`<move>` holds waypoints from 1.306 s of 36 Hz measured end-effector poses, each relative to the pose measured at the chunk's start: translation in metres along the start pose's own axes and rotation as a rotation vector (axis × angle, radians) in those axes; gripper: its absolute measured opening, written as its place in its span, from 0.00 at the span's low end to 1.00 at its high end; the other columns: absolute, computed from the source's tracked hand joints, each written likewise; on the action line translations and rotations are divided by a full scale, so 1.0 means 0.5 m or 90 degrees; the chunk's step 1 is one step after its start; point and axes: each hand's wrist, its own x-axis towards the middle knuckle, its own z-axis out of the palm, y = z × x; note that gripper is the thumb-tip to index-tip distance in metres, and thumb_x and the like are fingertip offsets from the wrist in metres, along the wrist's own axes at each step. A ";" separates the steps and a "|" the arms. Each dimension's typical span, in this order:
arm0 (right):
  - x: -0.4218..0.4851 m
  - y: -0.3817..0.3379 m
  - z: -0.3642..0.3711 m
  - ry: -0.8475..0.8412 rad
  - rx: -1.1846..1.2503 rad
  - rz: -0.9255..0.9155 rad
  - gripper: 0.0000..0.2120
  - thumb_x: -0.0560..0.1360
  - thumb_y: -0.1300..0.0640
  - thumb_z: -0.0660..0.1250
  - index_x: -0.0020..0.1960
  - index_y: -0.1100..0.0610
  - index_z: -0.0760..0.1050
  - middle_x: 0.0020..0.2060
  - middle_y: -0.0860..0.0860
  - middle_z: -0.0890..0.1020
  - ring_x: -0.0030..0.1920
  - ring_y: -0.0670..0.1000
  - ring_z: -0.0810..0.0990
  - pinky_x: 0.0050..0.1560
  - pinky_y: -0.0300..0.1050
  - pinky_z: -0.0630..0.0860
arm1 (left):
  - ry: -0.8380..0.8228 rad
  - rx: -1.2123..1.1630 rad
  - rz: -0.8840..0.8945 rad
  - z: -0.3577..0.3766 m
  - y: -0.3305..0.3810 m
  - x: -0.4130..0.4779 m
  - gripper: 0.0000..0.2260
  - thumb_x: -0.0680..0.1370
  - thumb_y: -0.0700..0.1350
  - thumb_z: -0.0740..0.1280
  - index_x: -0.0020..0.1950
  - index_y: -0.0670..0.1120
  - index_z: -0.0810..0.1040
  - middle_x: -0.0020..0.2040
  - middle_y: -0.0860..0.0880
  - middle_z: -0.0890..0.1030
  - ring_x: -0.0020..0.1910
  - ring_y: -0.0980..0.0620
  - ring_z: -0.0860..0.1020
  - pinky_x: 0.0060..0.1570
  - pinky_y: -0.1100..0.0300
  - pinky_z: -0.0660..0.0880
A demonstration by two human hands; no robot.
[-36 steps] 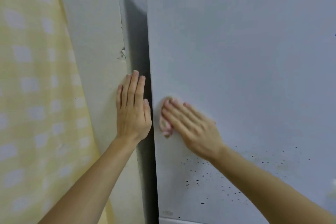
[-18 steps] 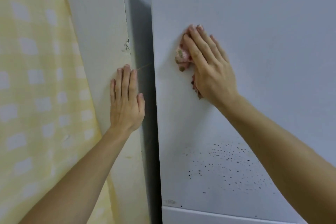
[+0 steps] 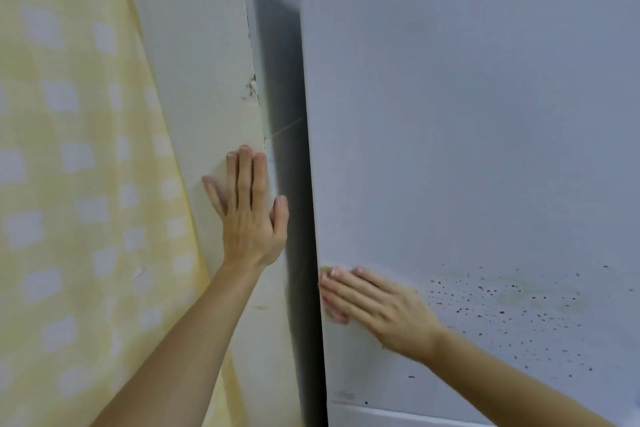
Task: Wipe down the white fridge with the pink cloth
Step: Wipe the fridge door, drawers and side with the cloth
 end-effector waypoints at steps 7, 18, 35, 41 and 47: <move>0.043 0.138 -0.083 0.100 0.015 0.112 0.28 0.84 0.69 0.45 0.81 0.59 0.65 0.81 0.56 0.64 0.82 0.58 0.61 0.84 0.57 0.51 | -0.011 -0.019 -0.041 0.001 0.000 -0.003 0.31 0.86 0.56 0.54 0.86 0.50 0.49 0.85 0.37 0.53 0.85 0.37 0.48 0.75 0.21 0.43; 0.145 0.218 -0.114 0.337 0.042 0.402 0.30 0.80 0.70 0.64 0.81 0.61 0.65 0.80 0.59 0.66 0.82 0.57 0.62 0.82 0.57 0.62 | 0.011 -0.015 -0.052 0.006 0.003 -0.005 0.24 0.88 0.49 0.51 0.84 0.44 0.58 0.83 0.33 0.58 0.83 0.32 0.54 0.74 0.21 0.47; -0.059 -0.026 0.021 0.017 0.087 0.006 0.24 0.87 0.66 0.48 0.82 0.60 0.62 0.83 0.55 0.62 0.83 0.55 0.59 0.84 0.53 0.53 | 0.046 -0.001 -0.073 0.008 0.019 -0.035 0.23 0.87 0.45 0.56 0.83 0.43 0.60 0.81 0.34 0.61 0.82 0.33 0.57 0.77 0.27 0.53; 0.036 0.125 -0.077 0.213 0.135 0.176 0.22 0.85 0.69 0.56 0.77 0.61 0.71 0.78 0.60 0.68 0.81 0.60 0.64 0.82 0.57 0.61 | 0.051 0.005 -0.073 0.011 0.018 -0.037 0.23 0.88 0.46 0.55 0.83 0.43 0.60 0.81 0.34 0.61 0.82 0.33 0.57 0.77 0.27 0.53; 0.136 0.171 -0.110 0.318 0.119 0.342 0.26 0.81 0.75 0.58 0.77 0.64 0.70 0.77 0.62 0.70 0.80 0.61 0.66 0.81 0.57 0.62 | 0.065 0.011 -0.075 0.015 0.020 -0.037 0.23 0.87 0.45 0.56 0.83 0.43 0.61 0.81 0.33 0.62 0.82 0.34 0.58 0.78 0.28 0.54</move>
